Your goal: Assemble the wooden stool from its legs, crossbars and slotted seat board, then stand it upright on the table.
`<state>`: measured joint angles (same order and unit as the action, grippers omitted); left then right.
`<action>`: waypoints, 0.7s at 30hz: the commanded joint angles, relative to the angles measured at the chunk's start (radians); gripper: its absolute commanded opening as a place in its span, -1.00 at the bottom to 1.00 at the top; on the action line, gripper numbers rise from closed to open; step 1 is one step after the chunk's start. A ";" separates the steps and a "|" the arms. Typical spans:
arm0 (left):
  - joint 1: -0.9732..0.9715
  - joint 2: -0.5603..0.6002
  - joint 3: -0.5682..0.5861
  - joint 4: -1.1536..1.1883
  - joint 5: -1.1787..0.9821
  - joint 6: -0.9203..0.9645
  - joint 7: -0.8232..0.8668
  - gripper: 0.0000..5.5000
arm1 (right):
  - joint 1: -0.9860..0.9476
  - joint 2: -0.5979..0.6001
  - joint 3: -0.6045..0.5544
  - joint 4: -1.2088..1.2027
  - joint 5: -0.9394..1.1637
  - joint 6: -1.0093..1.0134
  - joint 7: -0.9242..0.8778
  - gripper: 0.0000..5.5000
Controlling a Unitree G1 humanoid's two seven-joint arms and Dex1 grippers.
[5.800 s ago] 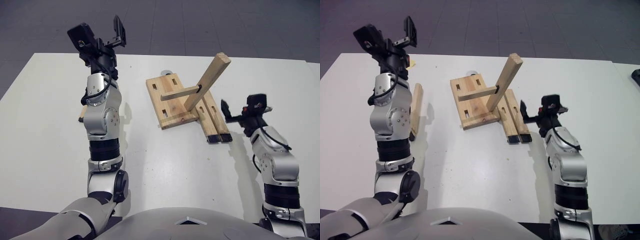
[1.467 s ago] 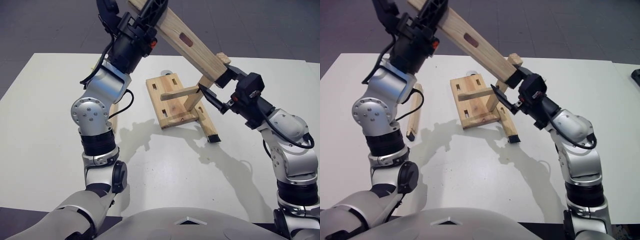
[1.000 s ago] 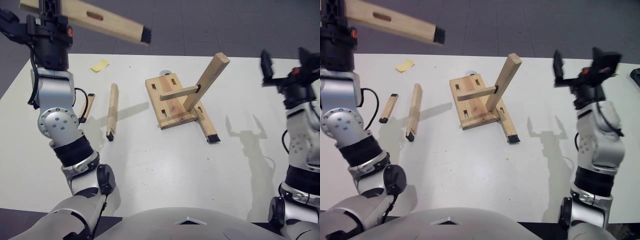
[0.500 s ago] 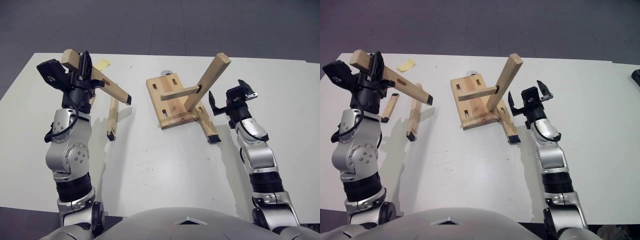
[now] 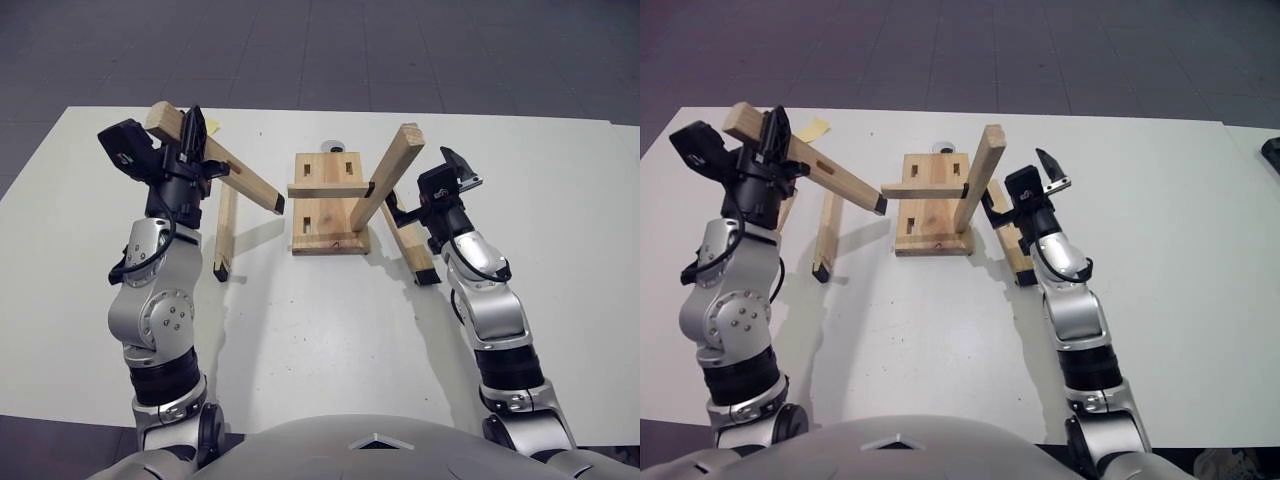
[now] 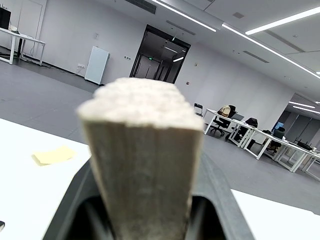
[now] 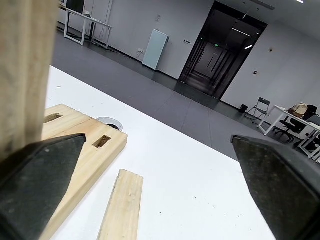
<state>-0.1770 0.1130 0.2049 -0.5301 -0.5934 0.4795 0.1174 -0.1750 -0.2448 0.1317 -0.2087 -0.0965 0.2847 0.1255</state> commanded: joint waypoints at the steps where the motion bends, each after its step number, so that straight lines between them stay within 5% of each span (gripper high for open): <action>1: 0.037 -0.036 -0.016 -0.031 0.002 0.015 0.022 -0.63 | 0.019 0.013 0.015 -0.028 -0.009 0.030 0.013 0.96; 21: 0.054 -0.104 -0.054 0.031 0.082 -0.004 0.049 -0.63 | 0.023 0.044 0.008 -0.013 -0.038 0.044 0.010 0.96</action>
<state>-0.1304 0.0012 0.1477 -0.5156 -0.5405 0.4688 0.1600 -0.1522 -0.2048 0.1401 -0.2211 -0.1299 0.3179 0.1336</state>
